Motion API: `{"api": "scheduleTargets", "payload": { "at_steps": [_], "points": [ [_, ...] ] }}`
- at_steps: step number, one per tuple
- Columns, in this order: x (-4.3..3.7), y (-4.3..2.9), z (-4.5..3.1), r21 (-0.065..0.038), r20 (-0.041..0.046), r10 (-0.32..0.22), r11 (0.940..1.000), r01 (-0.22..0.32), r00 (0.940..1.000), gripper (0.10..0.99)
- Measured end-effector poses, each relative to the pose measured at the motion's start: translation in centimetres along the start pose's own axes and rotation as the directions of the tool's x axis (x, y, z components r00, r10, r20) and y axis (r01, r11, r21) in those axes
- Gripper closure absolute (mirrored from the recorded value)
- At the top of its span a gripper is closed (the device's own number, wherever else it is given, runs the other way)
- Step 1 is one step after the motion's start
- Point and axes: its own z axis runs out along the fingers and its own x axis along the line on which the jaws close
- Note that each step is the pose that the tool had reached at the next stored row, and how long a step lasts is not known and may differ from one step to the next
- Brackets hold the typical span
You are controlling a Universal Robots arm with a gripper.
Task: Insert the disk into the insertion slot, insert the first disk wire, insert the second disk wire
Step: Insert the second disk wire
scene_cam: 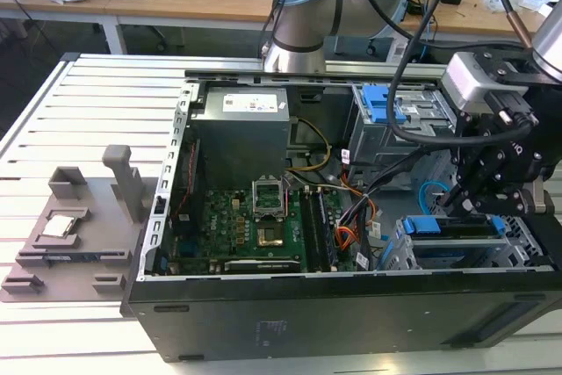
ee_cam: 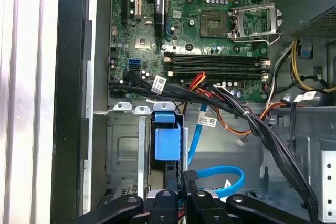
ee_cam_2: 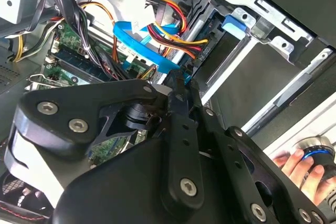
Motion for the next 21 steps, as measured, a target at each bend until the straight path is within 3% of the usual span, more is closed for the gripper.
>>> {"api": "scheduleTargets", "payload": {
  "at_steps": [21],
  "points": [
    [0.5, -0.24, 1.2, 0.0, 0.0001, 0.0, 1.0, 0.0, 1.0, 0.925]
  ]
}}
